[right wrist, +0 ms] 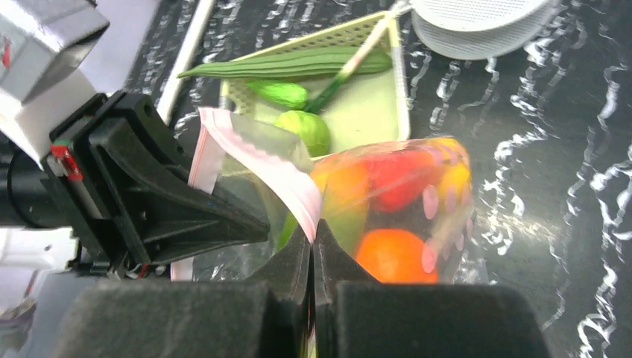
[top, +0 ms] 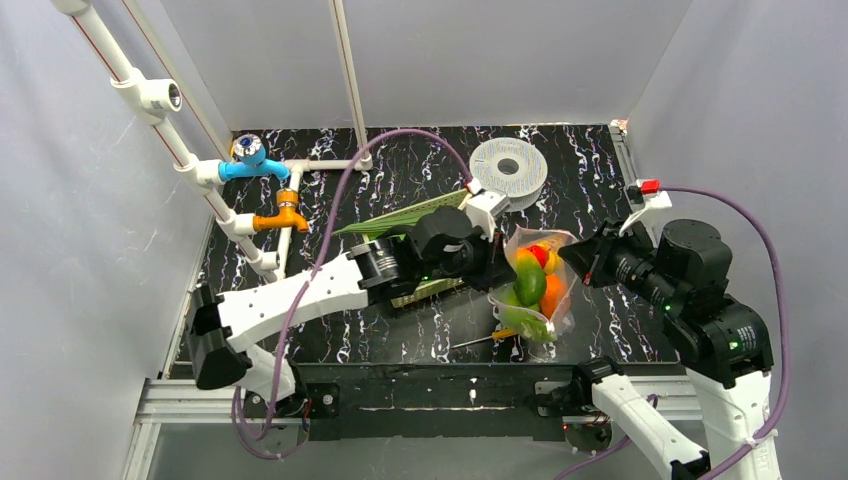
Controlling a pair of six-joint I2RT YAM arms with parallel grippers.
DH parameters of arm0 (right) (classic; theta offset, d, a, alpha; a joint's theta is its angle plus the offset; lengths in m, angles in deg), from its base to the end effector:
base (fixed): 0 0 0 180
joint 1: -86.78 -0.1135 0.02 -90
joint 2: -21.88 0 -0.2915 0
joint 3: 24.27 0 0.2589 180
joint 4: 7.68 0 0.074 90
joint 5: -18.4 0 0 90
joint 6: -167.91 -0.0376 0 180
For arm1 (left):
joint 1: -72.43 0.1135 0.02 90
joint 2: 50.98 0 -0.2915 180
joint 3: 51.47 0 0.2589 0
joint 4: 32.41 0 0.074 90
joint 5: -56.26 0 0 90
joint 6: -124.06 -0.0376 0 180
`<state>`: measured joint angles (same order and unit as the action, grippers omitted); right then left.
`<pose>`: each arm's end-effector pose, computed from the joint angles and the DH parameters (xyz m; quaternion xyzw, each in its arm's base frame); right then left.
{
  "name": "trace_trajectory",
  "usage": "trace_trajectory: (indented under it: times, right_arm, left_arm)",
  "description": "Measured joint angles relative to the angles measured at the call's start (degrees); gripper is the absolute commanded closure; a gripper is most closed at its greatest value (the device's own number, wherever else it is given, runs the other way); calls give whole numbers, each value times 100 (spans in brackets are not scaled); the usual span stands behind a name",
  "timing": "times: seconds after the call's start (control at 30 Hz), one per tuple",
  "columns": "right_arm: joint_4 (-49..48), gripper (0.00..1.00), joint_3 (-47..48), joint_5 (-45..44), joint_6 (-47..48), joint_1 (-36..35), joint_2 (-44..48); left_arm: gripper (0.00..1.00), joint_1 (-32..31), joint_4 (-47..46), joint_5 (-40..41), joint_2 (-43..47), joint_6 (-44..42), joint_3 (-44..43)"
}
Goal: Place the food in the zip-top bag and seal the zipper
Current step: Adjust the zipper food storage bag at the center of the board.
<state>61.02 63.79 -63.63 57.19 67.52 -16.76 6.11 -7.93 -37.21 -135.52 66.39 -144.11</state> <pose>0.0603 0.0266 0.4554 -0.0298 0.8140 0.2506 0.5232 0.1407 -0.3266 0.4087 0.2513 0.7600 -0.4700 0.3720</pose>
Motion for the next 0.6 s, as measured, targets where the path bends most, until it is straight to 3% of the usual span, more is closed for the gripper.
trace_trajectory:
  times: [0.33,0.5,0.6]
  right_arm:
    - [-333,99,353,1692,-348,-414,-553]
    - [-436,99,1006,1254,-523,-2379,-1369]
    - [-812,99,1066,1050,-669,-2876,-1681]
  left_arm:
    - [100,9,-366,182,1339,394,685]
    - [100,9,-311,448,1906,224,730]
    - [100,9,-93,706,2342,94,730]
